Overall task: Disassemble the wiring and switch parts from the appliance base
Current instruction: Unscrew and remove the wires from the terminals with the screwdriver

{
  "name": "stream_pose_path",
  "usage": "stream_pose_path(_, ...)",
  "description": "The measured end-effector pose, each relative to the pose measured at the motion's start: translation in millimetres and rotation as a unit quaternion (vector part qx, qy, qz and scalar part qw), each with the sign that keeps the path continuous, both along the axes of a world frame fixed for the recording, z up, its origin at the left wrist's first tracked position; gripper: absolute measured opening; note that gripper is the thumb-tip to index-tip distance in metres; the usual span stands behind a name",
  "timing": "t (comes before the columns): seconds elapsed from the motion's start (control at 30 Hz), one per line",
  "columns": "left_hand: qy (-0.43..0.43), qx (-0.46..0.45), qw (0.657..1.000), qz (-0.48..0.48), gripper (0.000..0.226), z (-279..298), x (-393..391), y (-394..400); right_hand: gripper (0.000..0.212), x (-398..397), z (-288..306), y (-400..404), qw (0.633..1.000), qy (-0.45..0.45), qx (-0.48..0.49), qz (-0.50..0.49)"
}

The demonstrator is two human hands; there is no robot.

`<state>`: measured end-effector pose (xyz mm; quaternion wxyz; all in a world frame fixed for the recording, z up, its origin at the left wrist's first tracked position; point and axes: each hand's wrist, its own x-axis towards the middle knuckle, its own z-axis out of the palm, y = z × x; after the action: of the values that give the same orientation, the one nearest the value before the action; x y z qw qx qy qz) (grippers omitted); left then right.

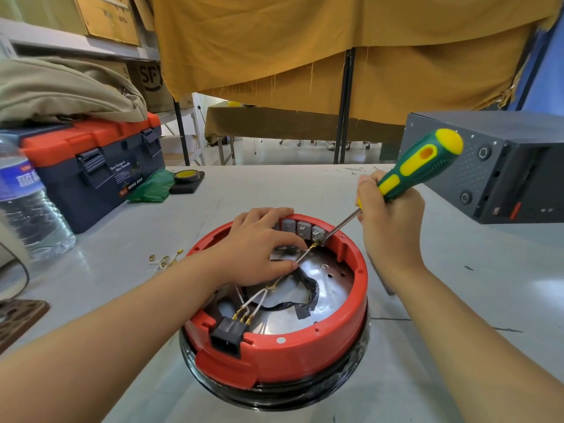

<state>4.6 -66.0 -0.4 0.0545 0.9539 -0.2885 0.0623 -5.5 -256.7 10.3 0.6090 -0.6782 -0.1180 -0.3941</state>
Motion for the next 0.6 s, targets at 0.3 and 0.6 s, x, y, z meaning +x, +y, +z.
stream_pose_path(0.3, -0.007, 0.005, 1.000, -0.003, 0.037, -1, 1, 1, 0.038, -8, -2, 8, 0.982, -0.116, -0.148, -0.019)
stream_pose_path(0.6, -0.006, 0.012, 1.000, -0.004, 0.038, -1, 2, 0, 0.035, -1, -1, 4, 0.995, -0.054, -0.082, 0.017)
